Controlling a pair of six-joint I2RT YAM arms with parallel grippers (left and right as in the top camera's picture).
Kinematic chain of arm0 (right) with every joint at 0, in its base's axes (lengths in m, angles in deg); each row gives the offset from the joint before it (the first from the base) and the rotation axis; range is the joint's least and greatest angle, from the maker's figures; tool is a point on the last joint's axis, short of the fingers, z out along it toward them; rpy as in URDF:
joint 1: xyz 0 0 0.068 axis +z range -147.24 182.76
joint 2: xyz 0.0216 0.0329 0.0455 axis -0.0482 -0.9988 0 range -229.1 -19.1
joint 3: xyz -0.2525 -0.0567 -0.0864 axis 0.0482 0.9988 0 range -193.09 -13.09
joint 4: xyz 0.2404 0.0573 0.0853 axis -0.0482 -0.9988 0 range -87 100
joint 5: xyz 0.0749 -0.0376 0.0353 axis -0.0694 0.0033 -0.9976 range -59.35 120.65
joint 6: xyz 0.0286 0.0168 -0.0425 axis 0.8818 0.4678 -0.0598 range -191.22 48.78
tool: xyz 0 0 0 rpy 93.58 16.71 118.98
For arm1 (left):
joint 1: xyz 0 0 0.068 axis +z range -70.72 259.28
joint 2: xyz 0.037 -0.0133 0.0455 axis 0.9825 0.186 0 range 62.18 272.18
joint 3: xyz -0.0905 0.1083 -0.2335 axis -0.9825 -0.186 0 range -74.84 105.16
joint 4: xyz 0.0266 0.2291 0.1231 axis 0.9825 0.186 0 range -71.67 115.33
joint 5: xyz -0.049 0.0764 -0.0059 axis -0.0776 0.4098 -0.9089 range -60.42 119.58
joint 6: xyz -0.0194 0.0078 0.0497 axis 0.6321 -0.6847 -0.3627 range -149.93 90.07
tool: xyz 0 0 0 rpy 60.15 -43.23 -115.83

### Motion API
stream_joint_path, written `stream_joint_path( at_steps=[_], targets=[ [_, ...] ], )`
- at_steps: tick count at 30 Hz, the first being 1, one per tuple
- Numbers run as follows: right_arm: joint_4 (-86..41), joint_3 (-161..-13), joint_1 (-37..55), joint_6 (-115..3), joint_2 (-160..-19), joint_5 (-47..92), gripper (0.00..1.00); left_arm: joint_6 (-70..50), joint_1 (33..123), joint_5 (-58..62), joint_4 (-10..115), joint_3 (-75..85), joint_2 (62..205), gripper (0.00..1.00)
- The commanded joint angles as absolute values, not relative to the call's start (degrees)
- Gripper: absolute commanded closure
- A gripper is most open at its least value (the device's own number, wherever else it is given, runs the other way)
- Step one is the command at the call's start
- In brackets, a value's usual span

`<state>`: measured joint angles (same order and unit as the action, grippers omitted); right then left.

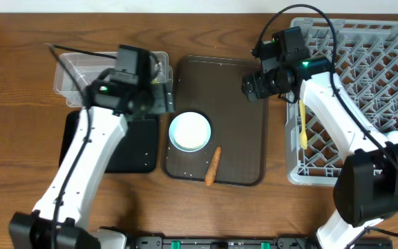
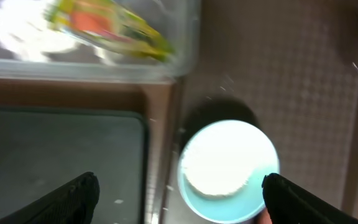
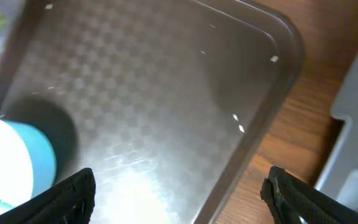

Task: Sort waste into correct bins and load items into the dishwasher rack

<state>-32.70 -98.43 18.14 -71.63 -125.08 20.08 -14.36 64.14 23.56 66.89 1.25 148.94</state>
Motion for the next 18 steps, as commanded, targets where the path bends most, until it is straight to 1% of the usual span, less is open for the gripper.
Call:
stream_joint_path(
  at_steps=[1,8,13,18],
  targets=[
    [-32.67,-98.38,18.27,-69.51,-124.99,23.9,0.14,-10.56,60.6,22.54,66.87,0.2,151.72,0.14],
    [-33.11,-98.38,18.27,-69.53,-124.99,24.45,0.13,-4.24,53.89,22.51,64.68,0.16,160.0,0.14],
    [-33.26,-98.38,18.27,-69.4,-124.99,24.93,0.14,-3.15,49.83,22.51,62.41,0.16,164.44,0.14],
    [-34.71,-98.38,17.87,-65.68,-124.99,30.75,0.14,-2.8,47.03,22.54,60.7,0.16,166.29,0.14]
  ],
)
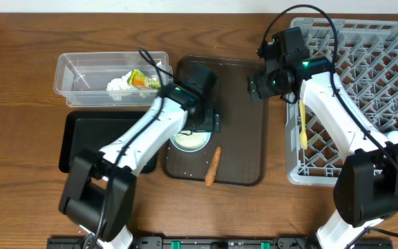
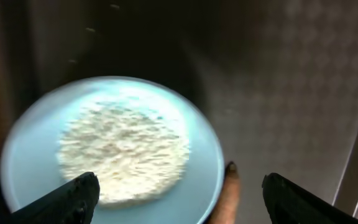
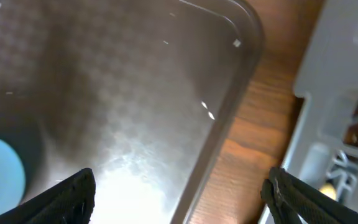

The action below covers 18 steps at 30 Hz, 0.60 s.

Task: Sort waste into correct bins and load items into the dishwasher rack
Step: 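Reach the left gripper to the white rice bowl and grasp its rim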

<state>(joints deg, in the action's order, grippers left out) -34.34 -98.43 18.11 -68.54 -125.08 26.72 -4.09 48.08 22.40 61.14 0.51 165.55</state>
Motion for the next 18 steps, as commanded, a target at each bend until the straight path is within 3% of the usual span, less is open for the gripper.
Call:
stream_joint_path(
  at_steps=[1,11,18],
  targets=[
    [-34.82,-98.38,17.74,-65.68,-124.99,30.75,0.14,-2.21,46.63,22.6,60.55,0.16,166.42,0.14],
    [-35.04,-98.38,17.17,-65.46,-124.99,32.23,0.15,0.66,45.21,22.75,58.47,0.01,170.1,0.2],
    [-35.23,-98.38,17.04,-65.46,-124.99,32.17,0.15,0.66,45.17,25.99,58.08,-0.06,170.91,0.46]
  ],
)
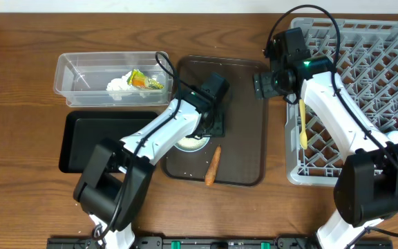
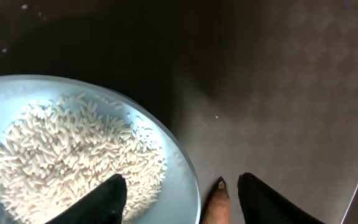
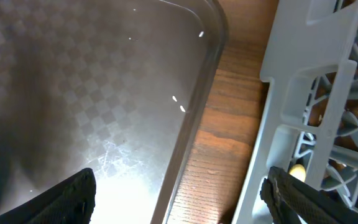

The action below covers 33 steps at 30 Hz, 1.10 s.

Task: Sort waste into correct bins and load items into the dishwasher rack
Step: 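Reach the left gripper to the white rice bowl and grasp its rim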

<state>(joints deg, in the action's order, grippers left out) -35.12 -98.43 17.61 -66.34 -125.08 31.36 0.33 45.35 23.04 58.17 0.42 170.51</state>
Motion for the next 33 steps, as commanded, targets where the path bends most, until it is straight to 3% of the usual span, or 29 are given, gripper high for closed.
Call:
stream_joint_path(
  at_steps=[1,12,26,33],
  targets=[
    [-35.28,-98.38,17.04,-65.46,-124.99,32.17,0.14,0.63,45.17,26.56,58.06,-0.12,171.15,0.47],
    [-35.69,-98.38,17.02,-65.46,-124.99,32.17,0.14,0.63,45.06,26.64,56.85,-0.25,173.81,0.56],
    [-35.89,-98.38,17.02,-65.48,-124.99,32.19,0.14,0.63,44.91,26.64,55.52,-0.25,173.81,0.94],
    [-36.15,-98.38,17.02,-65.48,-124.99,32.19,0.14,0.59,44.91,26.69,56.0,-0.12,172.79,0.94]
  ],
)
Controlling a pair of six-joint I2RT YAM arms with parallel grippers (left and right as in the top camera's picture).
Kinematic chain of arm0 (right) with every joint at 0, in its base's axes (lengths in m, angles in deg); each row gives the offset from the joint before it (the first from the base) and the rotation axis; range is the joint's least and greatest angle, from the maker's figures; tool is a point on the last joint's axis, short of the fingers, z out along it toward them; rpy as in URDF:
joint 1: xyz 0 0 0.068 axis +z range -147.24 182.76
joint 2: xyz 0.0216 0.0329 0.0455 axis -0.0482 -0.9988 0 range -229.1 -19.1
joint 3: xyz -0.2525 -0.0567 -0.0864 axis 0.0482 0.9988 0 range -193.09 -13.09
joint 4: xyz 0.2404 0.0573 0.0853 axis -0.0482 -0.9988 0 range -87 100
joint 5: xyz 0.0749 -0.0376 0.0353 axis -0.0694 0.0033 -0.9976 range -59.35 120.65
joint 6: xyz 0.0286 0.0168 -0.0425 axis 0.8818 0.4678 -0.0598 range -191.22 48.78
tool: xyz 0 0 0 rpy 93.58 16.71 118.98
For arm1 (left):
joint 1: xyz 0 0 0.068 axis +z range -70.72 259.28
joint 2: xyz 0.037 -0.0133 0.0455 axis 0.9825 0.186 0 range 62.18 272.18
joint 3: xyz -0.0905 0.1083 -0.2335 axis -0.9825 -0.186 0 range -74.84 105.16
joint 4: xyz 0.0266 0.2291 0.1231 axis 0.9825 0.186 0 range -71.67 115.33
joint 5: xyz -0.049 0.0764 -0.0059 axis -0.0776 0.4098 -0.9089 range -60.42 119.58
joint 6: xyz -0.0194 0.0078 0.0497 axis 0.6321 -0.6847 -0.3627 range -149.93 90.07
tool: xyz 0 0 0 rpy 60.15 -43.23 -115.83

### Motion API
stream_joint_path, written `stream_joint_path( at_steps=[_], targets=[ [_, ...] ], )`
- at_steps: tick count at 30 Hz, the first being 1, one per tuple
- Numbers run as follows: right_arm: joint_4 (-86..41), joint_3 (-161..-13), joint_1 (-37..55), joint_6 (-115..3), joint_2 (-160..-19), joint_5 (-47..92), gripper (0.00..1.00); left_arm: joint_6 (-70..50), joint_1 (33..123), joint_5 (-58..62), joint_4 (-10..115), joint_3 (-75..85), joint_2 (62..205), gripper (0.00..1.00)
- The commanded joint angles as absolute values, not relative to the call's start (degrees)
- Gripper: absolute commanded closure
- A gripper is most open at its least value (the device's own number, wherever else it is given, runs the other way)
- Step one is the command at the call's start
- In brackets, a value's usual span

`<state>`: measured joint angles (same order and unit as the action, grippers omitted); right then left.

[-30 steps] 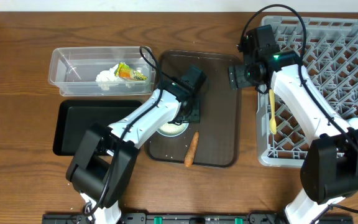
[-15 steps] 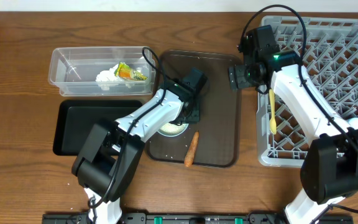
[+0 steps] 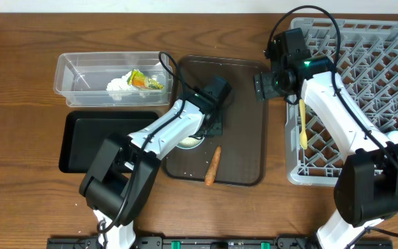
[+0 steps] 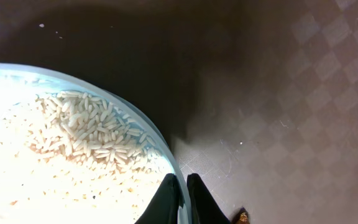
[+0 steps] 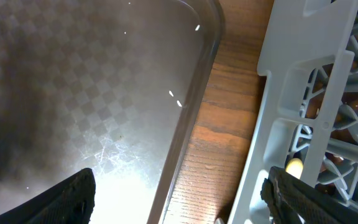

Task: Sort waste into correct bins and load items into the dishwasher rack
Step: 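Reach the left gripper to the white rice bowl and grasp its rim, then carry the rice bowl left and tip the rice onto the black tray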

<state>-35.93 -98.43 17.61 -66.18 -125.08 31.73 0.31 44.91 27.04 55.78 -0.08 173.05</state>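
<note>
A light blue bowl (image 4: 156,138) of white rice (image 4: 55,155) sits on the brown tray (image 3: 244,104). My left gripper (image 4: 182,199) is shut on the bowl's right rim, one finger inside and one outside. From overhead the left gripper (image 3: 211,124) and arm cover most of the bowl (image 3: 187,143). A carrot (image 3: 213,166) lies on the tray just in front of the bowl; its tip (image 4: 241,217) shows beside my fingers. My right gripper (image 3: 261,86) hangs open over the tray's right edge (image 5: 191,106), with nothing between its fingers.
A clear bin (image 3: 81,76) holding a wrapper and white scraps stands at the back left. In front of it lies a black tray (image 3: 95,145). The grey dishwasher rack (image 3: 365,83) fills the right side, with a yellow utensil (image 3: 302,128) in it.
My left gripper's fingers stood apart at the bowl's right rim; now they are shut on that rim. The right gripper has hardly moved.
My left gripper was open by the clear bin and black tray. Then it was over the bowl of rice, then low at its right rim, and now it is shut on the rim. My right gripper has shifted from over the tray to the tray's rack-side edge.
</note>
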Motion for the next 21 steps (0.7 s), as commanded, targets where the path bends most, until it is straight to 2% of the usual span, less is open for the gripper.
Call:
stream_joint_path(
  at_steps=[1,7,15,21],
  targets=[
    [-36.15,-98.38,17.02,-65.48,-124.99,32.19,0.14,0.57,44.91,26.69,56.48,-0.01,172.24,0.94],
    [-36.13,-98.38,16.63,-65.48,-124.99,32.89,0.14,0.09,44.91,29.14,60.0,0.69,167.01,0.94],
    [-36.08,-98.38,16.21,-65.48,-124.99,32.87,0.14,-6.4,45.04,29.25,64.05,0.69,160.3,0.94],
    [-36.11,-98.38,15.91,-65.51,-124.99,33.06,0.14,-6.75,48.54,29.22,67.13,0.66,156.13,0.94]
  ],
)
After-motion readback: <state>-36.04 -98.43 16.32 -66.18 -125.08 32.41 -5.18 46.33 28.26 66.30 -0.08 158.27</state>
